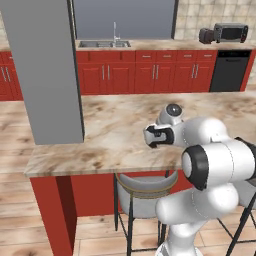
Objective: Place the large bottle from the dining counter next to the other large bottle outside the sink, and place the small bottle from the dining counter next to the other small bottle inside the sink.
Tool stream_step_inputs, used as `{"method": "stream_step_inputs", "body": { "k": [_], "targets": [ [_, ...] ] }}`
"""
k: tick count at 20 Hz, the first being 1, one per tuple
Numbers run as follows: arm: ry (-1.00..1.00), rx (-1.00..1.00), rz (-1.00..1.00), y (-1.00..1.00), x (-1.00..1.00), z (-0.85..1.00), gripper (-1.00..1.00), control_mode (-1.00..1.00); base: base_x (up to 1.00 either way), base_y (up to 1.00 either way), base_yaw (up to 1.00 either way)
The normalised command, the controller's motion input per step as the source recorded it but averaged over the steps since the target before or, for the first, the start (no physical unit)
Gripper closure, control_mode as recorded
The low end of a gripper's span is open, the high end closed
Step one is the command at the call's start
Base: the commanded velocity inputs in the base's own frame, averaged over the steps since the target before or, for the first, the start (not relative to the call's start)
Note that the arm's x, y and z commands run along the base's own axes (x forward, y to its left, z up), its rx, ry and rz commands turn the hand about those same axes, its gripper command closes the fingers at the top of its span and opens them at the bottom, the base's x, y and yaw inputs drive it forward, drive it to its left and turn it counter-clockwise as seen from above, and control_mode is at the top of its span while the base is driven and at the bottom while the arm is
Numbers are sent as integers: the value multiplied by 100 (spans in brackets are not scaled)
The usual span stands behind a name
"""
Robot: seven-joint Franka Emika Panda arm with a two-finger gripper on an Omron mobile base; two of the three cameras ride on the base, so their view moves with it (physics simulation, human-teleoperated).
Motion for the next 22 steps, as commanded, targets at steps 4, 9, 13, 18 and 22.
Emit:
{"method": "stream_step_inputs", "body": {
  "k": [4, 9, 13, 18, 22],
  "targets": [
    [0, 0, 0, 0, 5, -4, -100, -100, 0, 0, 0],
    [0, 0, 0, 0, 0, -15, -100, -100, 0, 0, 0],
    [0, 0, 0, 0, 1, -19, -100, -100, 0, 0, 0],
    [0, 0, 0, -3, 11, -13, -100, -100, 0, 0, 0],
    [0, 0, 0, -4, 31, -9, -100, -100, 0, 0, 0]
  ]
}}
